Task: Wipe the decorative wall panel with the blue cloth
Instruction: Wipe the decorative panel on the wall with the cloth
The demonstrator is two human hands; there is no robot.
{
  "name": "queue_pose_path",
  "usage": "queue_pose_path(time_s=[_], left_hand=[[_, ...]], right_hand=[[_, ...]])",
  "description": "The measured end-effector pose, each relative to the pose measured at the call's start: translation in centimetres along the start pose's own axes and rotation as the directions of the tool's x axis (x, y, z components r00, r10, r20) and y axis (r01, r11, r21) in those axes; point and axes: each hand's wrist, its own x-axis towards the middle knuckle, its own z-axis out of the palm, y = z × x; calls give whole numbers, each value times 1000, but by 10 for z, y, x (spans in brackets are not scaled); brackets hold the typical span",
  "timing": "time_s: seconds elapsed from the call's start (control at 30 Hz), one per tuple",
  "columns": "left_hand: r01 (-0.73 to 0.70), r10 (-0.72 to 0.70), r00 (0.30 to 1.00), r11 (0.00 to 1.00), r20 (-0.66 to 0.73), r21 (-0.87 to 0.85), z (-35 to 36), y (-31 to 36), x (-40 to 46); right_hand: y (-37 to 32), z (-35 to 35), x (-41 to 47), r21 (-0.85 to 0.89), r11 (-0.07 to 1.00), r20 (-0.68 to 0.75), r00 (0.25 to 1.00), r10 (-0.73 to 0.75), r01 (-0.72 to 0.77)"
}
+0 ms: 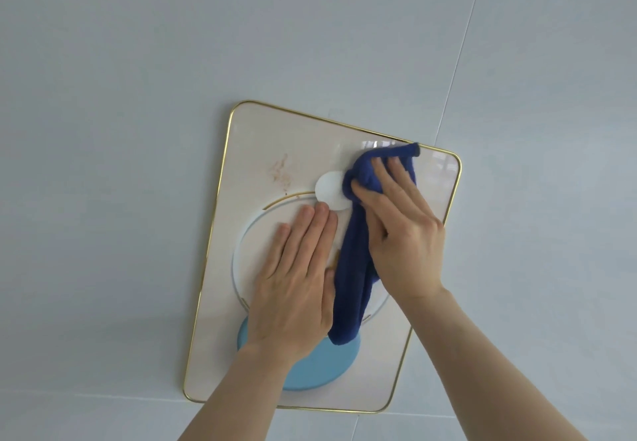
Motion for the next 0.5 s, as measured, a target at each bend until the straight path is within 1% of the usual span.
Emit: queue_pose_path(time_s=[0.07, 0.13, 0.23, 0.33, 0.5], left_hand=[[-3, 3, 1000, 1000, 2, 19, -1, 1, 1], [-3, 3, 1000, 1000, 4, 24, -1, 2, 1], [2, -2, 1000, 1000, 2, 17, -2, 3, 1], [17, -18, 1000, 1000, -5, -19, -1, 2, 0], [17, -16, 1000, 999, 10, -30, -2, 1, -1]], right_hand=[[-6, 3, 9, 26, 996, -29, 996, 90, -89], [-12, 5, 12, 45, 993, -34, 993, 114, -112], [-7, 2, 3, 36, 998, -3, 999, 45, -45], [0, -4, -16, 27, 999, 57, 998, -34, 32], [-3, -8, -22, -23, 999, 45, 998, -43, 44]])
